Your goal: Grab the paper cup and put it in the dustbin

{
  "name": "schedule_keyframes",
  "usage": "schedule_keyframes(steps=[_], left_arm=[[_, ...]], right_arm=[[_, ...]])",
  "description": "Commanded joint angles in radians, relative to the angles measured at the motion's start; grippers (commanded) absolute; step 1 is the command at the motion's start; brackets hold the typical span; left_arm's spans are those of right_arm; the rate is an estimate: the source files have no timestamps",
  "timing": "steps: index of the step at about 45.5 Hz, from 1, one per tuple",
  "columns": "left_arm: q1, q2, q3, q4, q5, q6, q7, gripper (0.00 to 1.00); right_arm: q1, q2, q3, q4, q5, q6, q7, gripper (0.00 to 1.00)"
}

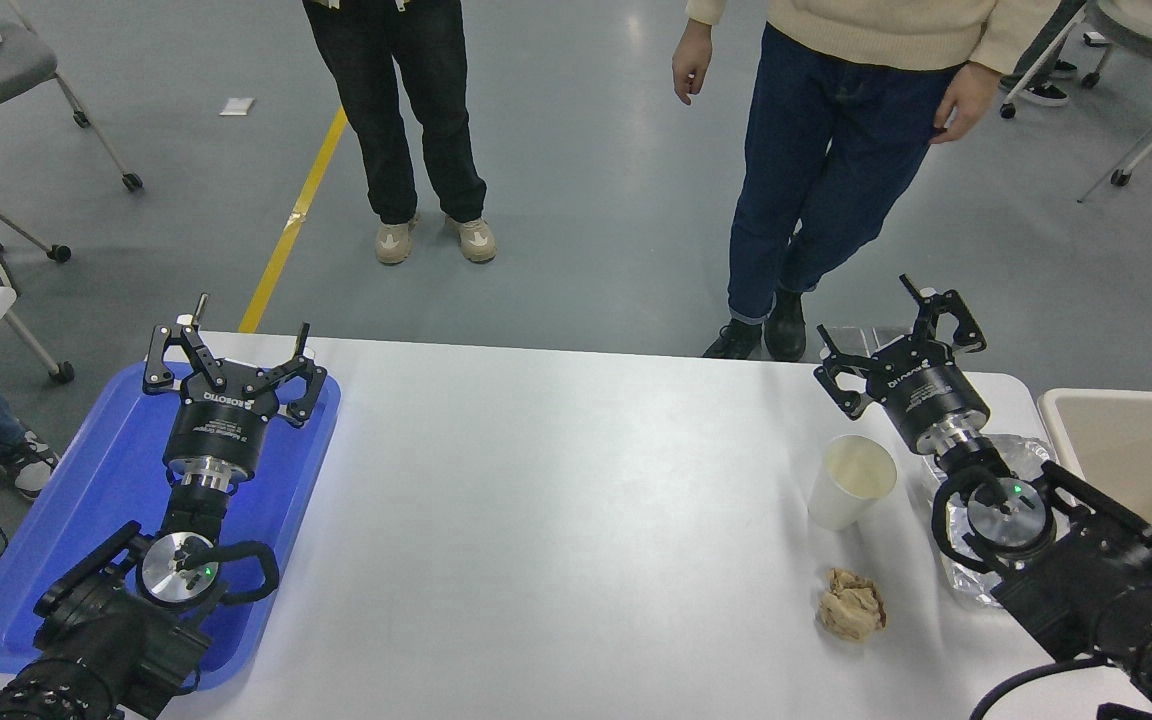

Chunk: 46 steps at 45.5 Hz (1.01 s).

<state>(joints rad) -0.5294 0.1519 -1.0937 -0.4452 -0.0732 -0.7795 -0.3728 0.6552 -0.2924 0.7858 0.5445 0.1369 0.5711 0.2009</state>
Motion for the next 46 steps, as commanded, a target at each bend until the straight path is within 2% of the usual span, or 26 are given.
schedule_keyframes(steps=[1,7,14,26,27,34,46], left_arm=[[0.000,0.000,0.000,0.000,0.000,0.000,0.000,1.00],[0.000,0.000,0.000,0.000,0.000,0.000,0.000,1.00],[0.000,0.000,0.000,0.000,0.000,0.000,0.000,1.00],[0.000,0.000,0.000,0.000,0.000,0.000,0.000,1.00],[0.000,0.000,0.000,-0.001,0.001,0.000,0.002,1.00],[0.000,0.000,0.000,-0.001,0.001,0.000,0.002,1.00],[0.002,0.000,0.000,-0.001,0.001,0.000,0.002,1.00]], right_arm=[[0.086,-0.174,-0.089,0.210,-0.241,-0.095,-0.031,1.00],[0.194,-0.254,-0.190,0.258,-0.336,-0.105,-0.061,1.00],[0.360,-0.343,-0.402,0.305,-0.352,-0.103,-0.084,1.00],[0.742,-0.406,-1.028,0.448,-0.355,-0.102,-0.083,1.00],[0.835,-0.419,-1.178,0.506,-0.361,-0.102,-0.083,1.00],[1.107,-0.401,-1.534,0.689,-0.396,-0.103,-0.083,1.00],[1.445,-0.340,-1.925,0.982,-0.483,-0.089,-0.083,1.00]])
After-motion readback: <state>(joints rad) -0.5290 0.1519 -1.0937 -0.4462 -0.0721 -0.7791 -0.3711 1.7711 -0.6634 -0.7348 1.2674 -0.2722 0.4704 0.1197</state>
